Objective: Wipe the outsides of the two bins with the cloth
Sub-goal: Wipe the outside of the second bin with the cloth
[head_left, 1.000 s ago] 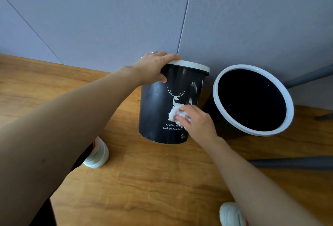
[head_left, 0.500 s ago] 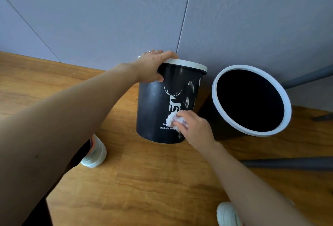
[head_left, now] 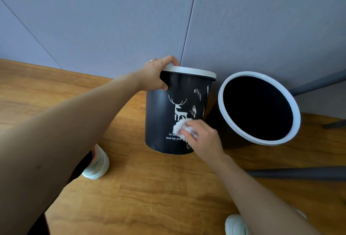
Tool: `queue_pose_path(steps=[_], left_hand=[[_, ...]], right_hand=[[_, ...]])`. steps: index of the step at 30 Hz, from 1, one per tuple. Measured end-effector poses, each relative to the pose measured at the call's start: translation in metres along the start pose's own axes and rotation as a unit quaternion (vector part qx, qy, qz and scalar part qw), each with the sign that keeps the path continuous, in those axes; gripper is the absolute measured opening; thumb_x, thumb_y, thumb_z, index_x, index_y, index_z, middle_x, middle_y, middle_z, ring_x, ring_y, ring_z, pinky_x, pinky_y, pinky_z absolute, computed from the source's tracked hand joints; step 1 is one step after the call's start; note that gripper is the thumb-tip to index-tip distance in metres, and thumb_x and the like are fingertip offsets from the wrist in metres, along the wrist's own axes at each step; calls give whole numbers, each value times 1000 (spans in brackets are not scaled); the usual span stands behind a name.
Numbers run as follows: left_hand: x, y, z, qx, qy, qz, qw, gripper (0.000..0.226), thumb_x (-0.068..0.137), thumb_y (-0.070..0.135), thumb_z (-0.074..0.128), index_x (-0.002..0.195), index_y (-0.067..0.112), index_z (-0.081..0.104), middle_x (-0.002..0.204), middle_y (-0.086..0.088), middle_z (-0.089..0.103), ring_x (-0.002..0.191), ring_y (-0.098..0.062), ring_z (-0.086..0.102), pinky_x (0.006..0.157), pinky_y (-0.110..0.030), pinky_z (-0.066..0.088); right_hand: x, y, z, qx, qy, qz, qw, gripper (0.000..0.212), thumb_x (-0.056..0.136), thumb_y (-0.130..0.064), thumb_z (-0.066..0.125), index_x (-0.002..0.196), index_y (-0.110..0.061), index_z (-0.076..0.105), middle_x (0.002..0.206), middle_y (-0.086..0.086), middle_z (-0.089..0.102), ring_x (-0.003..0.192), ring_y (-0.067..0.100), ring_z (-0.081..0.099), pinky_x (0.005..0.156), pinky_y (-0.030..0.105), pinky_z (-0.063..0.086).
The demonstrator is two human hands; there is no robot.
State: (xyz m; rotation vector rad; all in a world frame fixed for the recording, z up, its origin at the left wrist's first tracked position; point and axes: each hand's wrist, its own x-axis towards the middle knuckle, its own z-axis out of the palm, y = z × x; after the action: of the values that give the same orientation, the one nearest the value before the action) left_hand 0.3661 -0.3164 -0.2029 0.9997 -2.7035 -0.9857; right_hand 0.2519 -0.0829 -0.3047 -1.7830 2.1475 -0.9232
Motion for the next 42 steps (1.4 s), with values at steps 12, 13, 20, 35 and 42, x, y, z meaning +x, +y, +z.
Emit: queue_pose_path(steps=[12,13,20,35,42], left_hand=[[-2,-2,-1,22,-14,22,999,69,72,4,75,130,26,44,113,-2,53,112,-25,39,92,-35,37],[-2,-2,-1,24,-13,22,999,69,72,5,75,130,26,44,113,-3,53,111,-25,39,91,-35,37],[-4,-3,-2,24,-14,16,999,69,72,4,75,130,26,44,106,6,45,113,-26,39,94,-38,37],[-2,1,1,38,-17,32,999,69,72,7,76,130,27,44,111,3,50,111,-26,41,94,-38,38],[-2,-4,-2,39,-14,21,999,71,73,7,76,132,24,42,121,-5,52,114,-28,41,92,-35,34]], right_hand=[[63,-38,-29,183,219,233,930,28,92,-20,55,119,-22,50,104,-15,52,92,-8,50,73,1,36],[66,-41,-28,178,216,244,929,33,92,-19,54,124,-18,47,110,-12,50,95,-5,48,78,5,36],[62,-41,-21,153,83,227,958,49,84,-22,57,132,-24,47,107,-4,46,93,7,51,79,17,40],[56,-31,-39,5,144,211,967,21,88,-12,57,89,-24,40,67,-10,47,59,6,50,45,16,29],[57,-29,-39,105,33,139,984,51,85,-23,62,134,-32,54,108,-2,64,93,11,61,75,19,49]])
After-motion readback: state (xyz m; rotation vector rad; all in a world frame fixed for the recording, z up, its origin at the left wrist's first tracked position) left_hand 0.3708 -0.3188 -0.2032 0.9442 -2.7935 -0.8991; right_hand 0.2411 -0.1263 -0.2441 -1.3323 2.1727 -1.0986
